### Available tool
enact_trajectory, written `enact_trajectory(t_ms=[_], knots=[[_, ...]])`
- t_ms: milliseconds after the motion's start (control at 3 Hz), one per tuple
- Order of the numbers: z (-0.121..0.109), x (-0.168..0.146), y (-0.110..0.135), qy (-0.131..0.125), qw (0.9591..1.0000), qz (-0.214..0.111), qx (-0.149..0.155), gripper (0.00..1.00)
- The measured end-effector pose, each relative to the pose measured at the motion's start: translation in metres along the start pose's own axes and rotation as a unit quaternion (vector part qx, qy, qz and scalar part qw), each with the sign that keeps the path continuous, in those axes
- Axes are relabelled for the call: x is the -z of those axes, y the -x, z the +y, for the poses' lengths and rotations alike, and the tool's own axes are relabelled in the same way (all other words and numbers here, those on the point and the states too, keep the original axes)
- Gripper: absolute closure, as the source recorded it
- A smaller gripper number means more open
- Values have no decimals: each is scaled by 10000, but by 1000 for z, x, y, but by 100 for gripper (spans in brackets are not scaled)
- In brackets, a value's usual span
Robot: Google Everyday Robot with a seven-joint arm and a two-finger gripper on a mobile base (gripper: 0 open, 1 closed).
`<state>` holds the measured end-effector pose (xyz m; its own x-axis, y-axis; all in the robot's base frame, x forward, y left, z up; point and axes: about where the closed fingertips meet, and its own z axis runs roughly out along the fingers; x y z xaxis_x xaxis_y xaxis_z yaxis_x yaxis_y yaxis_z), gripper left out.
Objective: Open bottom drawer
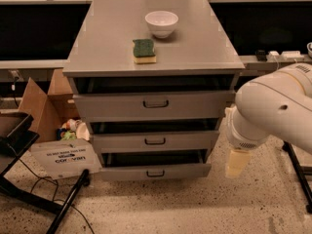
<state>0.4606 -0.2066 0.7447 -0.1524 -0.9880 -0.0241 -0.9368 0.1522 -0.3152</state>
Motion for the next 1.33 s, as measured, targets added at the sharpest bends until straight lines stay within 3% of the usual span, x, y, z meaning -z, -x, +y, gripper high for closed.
enact_trajectory(t_ms=[333,667,1333], knots=[[17,-61,13,303,9993,145,136,0],[20,-137,27,474,9977,357,339,0],[-12,-292,48,524,9975,209,432,0]])
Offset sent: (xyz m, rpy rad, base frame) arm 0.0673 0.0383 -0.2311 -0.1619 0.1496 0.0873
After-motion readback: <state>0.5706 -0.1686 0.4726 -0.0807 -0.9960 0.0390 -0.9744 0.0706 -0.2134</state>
